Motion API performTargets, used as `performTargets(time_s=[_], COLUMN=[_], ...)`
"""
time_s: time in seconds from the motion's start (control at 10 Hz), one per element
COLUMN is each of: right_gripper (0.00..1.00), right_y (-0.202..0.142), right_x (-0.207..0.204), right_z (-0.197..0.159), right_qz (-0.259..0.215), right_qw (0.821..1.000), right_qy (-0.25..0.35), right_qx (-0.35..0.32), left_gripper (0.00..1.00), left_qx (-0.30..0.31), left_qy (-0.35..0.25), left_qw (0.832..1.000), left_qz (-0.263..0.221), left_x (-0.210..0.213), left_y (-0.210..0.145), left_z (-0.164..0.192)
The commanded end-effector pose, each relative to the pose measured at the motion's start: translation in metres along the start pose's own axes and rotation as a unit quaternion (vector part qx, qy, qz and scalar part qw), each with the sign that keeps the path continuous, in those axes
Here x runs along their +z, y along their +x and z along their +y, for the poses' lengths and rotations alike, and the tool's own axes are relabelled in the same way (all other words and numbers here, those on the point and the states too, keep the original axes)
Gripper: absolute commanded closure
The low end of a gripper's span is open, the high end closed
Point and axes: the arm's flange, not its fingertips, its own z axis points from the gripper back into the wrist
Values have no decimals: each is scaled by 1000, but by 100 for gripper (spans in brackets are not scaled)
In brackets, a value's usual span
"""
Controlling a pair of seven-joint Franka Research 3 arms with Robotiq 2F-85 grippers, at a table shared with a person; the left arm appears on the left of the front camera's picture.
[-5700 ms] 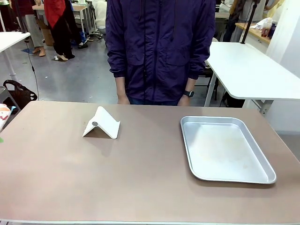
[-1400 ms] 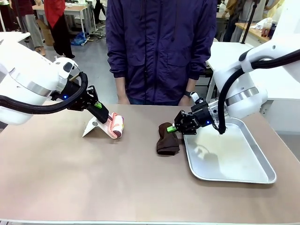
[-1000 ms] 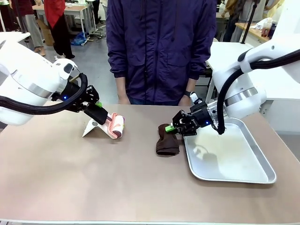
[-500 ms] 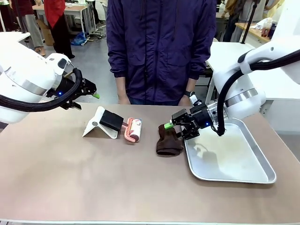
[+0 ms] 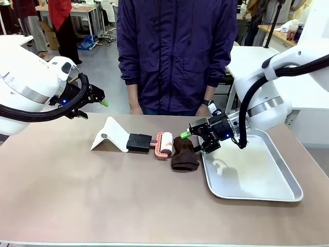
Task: Clean the surface of the table.
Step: Return the Lint Roller and towel to their original positions.
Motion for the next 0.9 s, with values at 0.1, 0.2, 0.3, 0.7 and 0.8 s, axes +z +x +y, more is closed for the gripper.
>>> performTargets(time_s=[0.1, 0.2, 0.3, 0.7, 0.8], right_gripper=[0, 0, 0, 0, 0], right_y=[-34, -45, -57, -102, -114], right_x=[39, 59, 80, 151, 169], right_z=[9, 9, 5, -29, -34], right_qz=[18, -6, -20, -46, -64], right_qw=[997, 997, 996, 977, 972], right_qy=[50, 52, 72, 206, 224], right_qx=[51, 51, 53, 15, 11], left_gripper=[0, 0, 0, 0, 0], left_qx=[-8, -16, -22, -37, -18], left_qy=[-58, -86, -126, -335, -387], left_qw=[998, 996, 992, 932, 909], left_qz=[-3, -3, 1, 136, 153], left_x=[44, 64, 85, 136, 135], left_y=[-18, -26, -35, -69, -70], left_z=[0, 2, 6, 58, 71])
